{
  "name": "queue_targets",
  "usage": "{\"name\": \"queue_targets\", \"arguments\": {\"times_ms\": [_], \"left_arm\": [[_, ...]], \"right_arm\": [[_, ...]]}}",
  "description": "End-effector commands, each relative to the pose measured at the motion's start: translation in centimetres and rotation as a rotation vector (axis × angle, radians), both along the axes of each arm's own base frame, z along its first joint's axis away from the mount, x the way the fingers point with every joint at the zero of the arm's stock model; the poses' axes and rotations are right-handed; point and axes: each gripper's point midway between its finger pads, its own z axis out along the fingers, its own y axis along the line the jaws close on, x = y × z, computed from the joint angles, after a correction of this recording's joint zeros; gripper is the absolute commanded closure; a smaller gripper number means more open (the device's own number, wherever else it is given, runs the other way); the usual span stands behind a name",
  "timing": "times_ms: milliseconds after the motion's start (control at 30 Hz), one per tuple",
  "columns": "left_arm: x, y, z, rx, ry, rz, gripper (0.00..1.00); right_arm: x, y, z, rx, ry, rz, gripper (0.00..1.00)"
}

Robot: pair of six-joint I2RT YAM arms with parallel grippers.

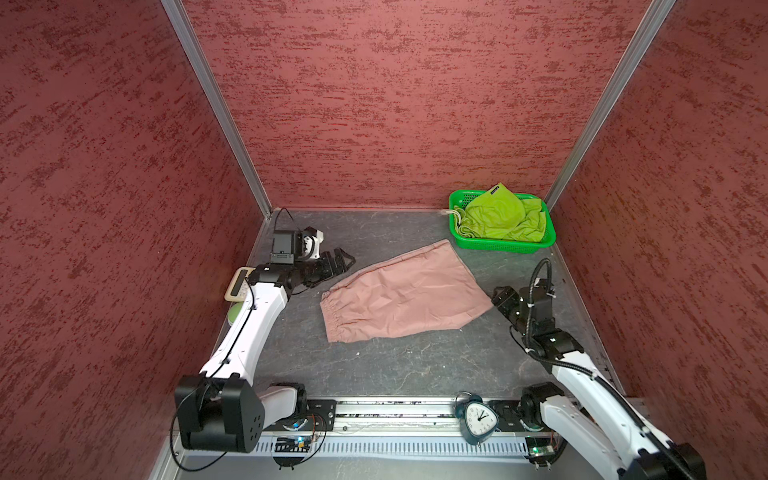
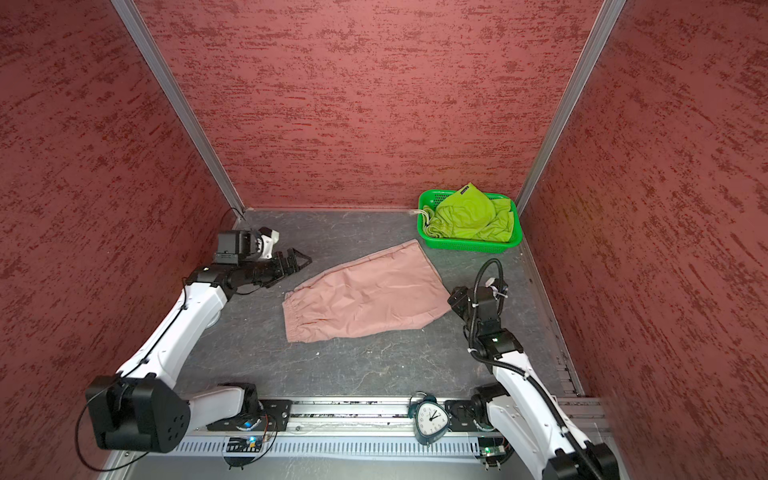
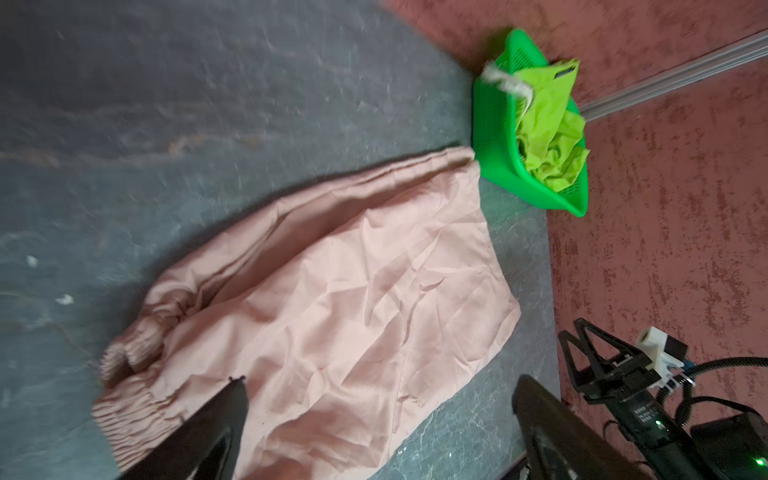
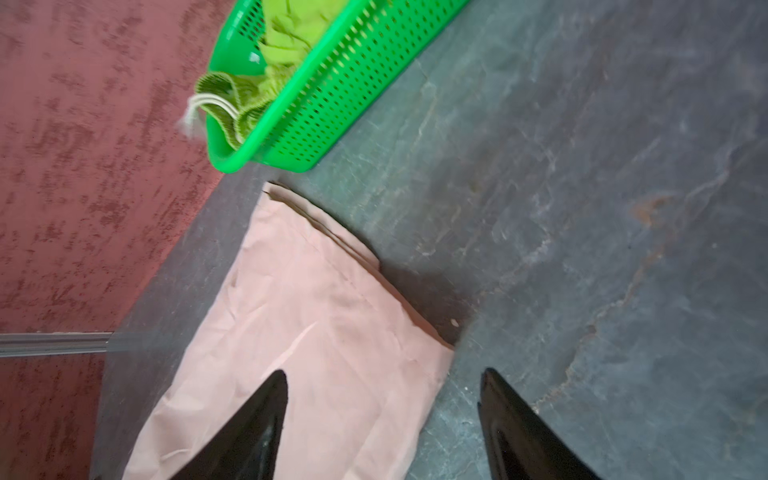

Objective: Fold and stack the shorts

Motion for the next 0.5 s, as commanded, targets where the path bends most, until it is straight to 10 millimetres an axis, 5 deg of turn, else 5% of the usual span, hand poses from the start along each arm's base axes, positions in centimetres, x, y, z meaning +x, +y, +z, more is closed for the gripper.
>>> {"name": "queue_targets", "arguments": {"times_ms": [0, 233, 467], "left_arm": [[-1.8, 3.2, 4.1, 0.06, -0.103, 0.076, 0.01], [-5.9, 7.5, 8.7, 0.185, -0.264, 0.217, 0.01], [-10.3, 8.9, 11.2, 0.235, -0.337, 0.332, 0.01]], "right_arm": [[0.8, 2.2, 3.1, -0.094, -0.025, 0.175, 0.26], [3.4, 18.2, 4.8, -0.422, -0.048, 0.772, 0.24], [-0.8, 33.0, 3.9, -0.616, -0.234, 1.22, 0.18]]}}
